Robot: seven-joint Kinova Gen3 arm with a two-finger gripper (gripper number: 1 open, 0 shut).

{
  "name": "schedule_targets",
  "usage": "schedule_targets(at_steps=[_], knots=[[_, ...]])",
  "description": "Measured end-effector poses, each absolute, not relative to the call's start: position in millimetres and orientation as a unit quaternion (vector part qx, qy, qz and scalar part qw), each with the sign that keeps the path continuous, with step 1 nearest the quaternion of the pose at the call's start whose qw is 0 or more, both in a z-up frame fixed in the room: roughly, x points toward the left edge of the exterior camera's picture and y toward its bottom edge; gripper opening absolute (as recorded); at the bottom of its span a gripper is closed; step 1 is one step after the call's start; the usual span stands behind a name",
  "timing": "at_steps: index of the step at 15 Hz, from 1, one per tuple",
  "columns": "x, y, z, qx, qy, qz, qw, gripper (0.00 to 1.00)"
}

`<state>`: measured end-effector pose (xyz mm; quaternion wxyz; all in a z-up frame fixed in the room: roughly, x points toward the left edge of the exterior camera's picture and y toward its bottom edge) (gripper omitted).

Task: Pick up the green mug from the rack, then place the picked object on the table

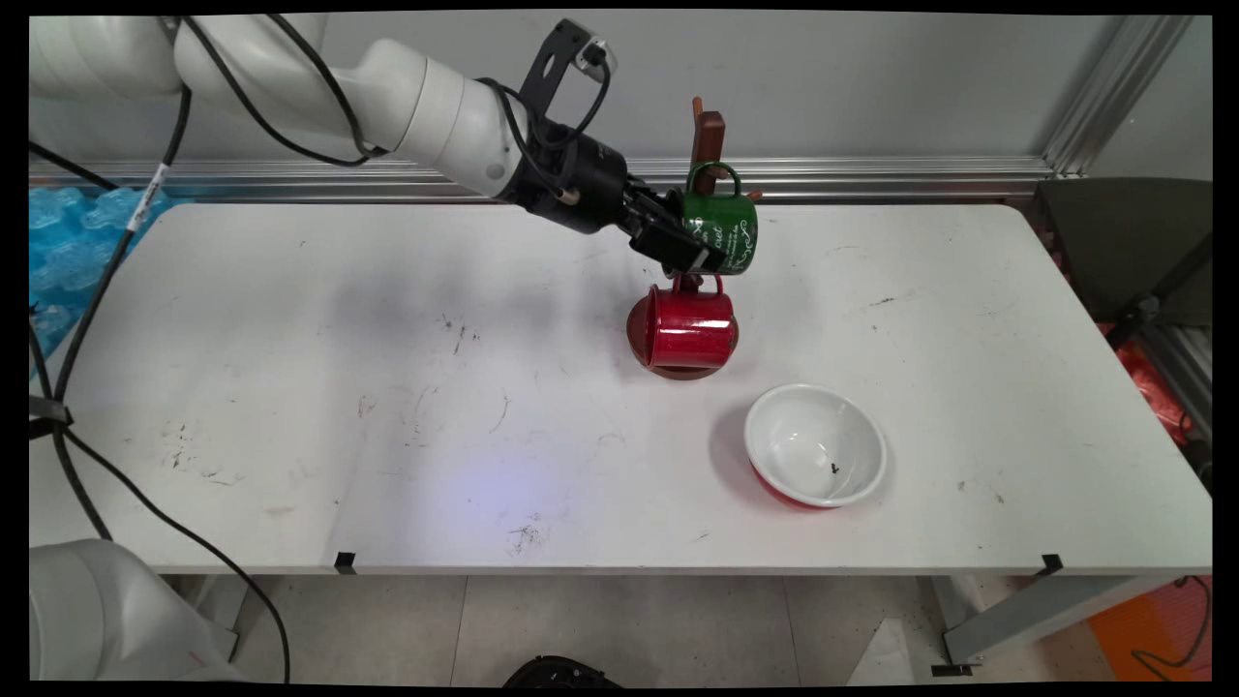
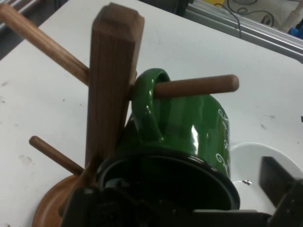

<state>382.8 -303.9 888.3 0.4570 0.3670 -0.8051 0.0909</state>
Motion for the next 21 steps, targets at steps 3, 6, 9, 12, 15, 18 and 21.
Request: schedule_targets(at_steps=[3,6,9,12,15,18,21], knots=[[383.2,-304.8,890.0,0.368,-0.804,0.092,0.458,0.0],[382.6,-303.7,891.1,0.369,-0.803,0.089,0.459,0.0],[381.5,-301.0,892.5,0.369,-0.803,0.086,0.46,0.0],[380.7,-297.2,894.3,0.37,-0.803,0.081,0.46,0.0],[379.5,-292.7,897.2,0.371,-0.803,0.076,0.46,0.0],[377.5,-287.6,901.8,0.37,-0.803,0.071,0.461,0.0],[374.4,-282.4,908.1,0.368,-0.804,0.065,0.463,0.0]])
